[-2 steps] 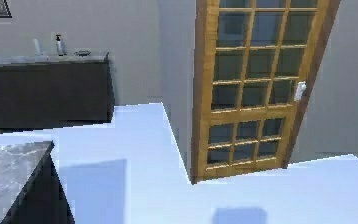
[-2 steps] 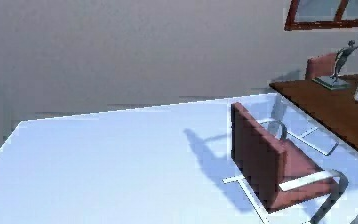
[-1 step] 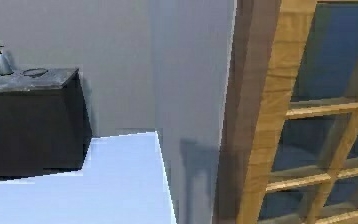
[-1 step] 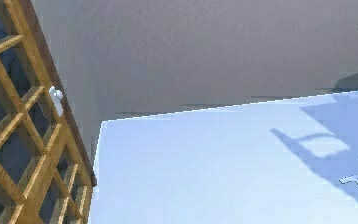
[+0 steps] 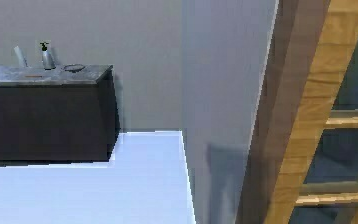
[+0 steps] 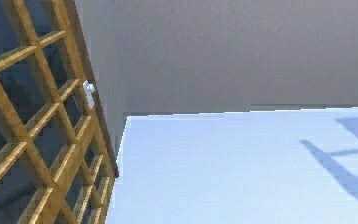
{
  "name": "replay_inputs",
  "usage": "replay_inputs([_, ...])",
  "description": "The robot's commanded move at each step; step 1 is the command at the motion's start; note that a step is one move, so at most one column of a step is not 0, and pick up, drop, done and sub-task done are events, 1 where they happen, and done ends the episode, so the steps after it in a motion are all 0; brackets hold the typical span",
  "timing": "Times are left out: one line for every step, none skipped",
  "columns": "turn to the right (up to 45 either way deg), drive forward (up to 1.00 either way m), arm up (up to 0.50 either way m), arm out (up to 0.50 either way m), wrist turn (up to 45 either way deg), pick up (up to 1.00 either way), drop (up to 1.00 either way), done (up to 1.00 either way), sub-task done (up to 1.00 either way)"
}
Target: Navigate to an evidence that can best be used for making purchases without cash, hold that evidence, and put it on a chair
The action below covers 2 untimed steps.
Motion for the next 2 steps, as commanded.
replay_inputs([-3.0, 0.0, 0.0, 0.0, 0.0, 0.0, 0.0, 0.0, 0.0])
replay_inputs([0.0, 0.1, 0.0, 0.0, 0.0, 0.0, 0.0, 0.0, 0.0])
